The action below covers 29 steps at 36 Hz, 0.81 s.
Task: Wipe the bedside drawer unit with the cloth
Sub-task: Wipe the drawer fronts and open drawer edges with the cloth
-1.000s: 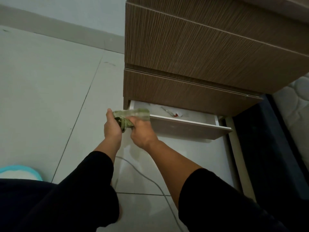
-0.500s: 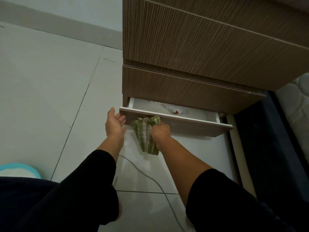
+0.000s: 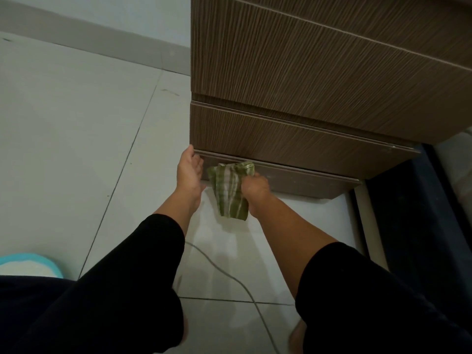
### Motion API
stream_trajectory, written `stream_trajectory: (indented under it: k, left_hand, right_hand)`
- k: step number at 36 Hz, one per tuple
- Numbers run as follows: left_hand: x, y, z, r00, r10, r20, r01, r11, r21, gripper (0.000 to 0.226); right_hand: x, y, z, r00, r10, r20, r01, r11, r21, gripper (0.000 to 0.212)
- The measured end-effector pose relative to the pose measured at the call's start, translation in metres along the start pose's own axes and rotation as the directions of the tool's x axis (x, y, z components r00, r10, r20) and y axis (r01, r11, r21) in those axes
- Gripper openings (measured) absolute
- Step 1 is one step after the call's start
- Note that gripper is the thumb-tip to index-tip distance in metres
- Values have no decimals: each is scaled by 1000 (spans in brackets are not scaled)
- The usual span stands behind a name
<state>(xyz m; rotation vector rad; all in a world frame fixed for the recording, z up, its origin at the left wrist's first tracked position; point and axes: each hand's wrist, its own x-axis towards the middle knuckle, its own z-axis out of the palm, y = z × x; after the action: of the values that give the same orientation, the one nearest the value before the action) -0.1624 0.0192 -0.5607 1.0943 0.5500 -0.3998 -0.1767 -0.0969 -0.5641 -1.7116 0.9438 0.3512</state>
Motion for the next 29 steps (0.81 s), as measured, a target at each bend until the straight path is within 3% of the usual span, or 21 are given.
stream_trajectory:
  k: [7, 12, 20, 24, 29]
  left_hand:
    - [-7, 1, 1, 995, 48, -91, -44, 998, 48, 53]
    - [0, -2, -12, 965, 86, -247, -70, 995, 74, 53]
    - [9, 0, -34, 922, 47, -383, -57, 998, -14, 51]
    - [15, -5, -35, 923, 23, -384, -24, 1000, 3, 55]
    - [19, -6, -28, 942, 2, -335, -4, 1000, -4, 58]
  right_hand:
    - [-3, 13, 15, 991, 121, 55, -128, 978, 164, 36]
    - [-9, 21, 30, 952, 214, 220, -292, 855, 429, 30]
    - [1, -8, 55, 940, 100, 325, -307, 662, 684, 36]
    - [0, -34, 57, 931, 42, 362, -326, 542, 774, 37]
    - [11, -38, 70, 929, 119, 349, -356, 534, 767, 37]
